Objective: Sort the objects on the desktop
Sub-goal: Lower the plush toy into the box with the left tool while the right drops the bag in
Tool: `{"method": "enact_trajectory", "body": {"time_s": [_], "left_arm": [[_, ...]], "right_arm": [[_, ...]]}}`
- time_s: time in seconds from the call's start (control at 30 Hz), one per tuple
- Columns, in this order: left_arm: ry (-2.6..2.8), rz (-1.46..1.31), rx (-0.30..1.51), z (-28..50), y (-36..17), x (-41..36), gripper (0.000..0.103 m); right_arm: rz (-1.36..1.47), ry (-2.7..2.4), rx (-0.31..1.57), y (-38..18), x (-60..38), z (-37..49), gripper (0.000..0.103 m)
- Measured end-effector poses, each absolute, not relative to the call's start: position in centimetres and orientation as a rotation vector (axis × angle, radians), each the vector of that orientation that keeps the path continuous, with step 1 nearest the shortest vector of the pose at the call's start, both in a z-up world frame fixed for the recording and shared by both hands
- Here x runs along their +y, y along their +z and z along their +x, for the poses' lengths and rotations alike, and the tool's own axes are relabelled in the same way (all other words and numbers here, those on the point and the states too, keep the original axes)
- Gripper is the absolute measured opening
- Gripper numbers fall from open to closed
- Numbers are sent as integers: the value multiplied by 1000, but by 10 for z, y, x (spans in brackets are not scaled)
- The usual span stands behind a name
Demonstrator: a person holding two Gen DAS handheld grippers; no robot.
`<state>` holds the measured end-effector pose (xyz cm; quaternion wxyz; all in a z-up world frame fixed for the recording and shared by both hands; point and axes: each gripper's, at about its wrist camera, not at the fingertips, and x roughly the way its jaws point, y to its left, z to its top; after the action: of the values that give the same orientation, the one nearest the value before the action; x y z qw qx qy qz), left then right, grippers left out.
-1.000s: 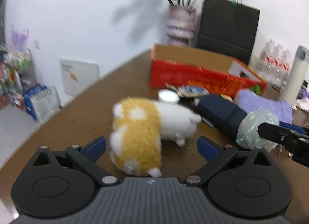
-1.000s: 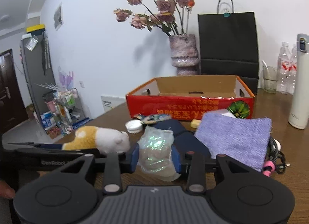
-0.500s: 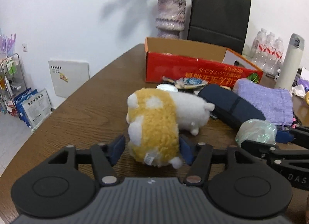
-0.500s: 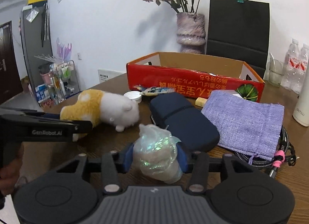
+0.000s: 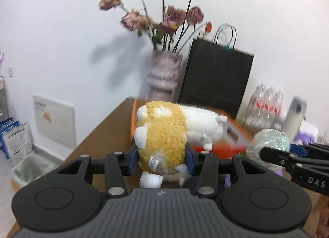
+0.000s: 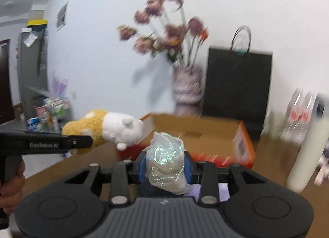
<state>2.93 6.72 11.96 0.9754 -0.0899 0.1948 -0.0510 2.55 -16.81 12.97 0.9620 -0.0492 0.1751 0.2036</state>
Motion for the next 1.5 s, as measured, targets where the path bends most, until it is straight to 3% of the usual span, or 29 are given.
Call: {"method": "enact_trajectory", "body": {"time_s": [0.13,0.2,0.37,0.57,0.77,0.83,1.03,1.13,1.3,1.5], "left_arm": [[-61,-130,401,114,134,45,47],[-1,-114,461,164,128,36,47],[43,-95,658,259,100,37,47],[62,-49,756,301,82,45,49],[72,79,767,320,66,33,67],[40,90,794,323,67,30,83],[-21,2,772,309,91,43,97],[-11,-78,726,300,122,57,99],[3,-220,737,277,164,71,101],[-13,-174,713,227,184,62,103]], "right_arm": [[-119,400,332,164,-174,94,36],[-110,392,410,166,-178,150,36],[-96,349,612,141,-179,276,36],[-139,216,809,87,-168,375,36],[-236,163,846,53,-154,396,39],[-229,157,839,48,-155,394,44],[-153,143,861,76,-171,382,54],[-72,182,836,111,-182,373,69],[12,260,815,155,-189,344,72],[21,300,782,182,-184,292,80]]}}
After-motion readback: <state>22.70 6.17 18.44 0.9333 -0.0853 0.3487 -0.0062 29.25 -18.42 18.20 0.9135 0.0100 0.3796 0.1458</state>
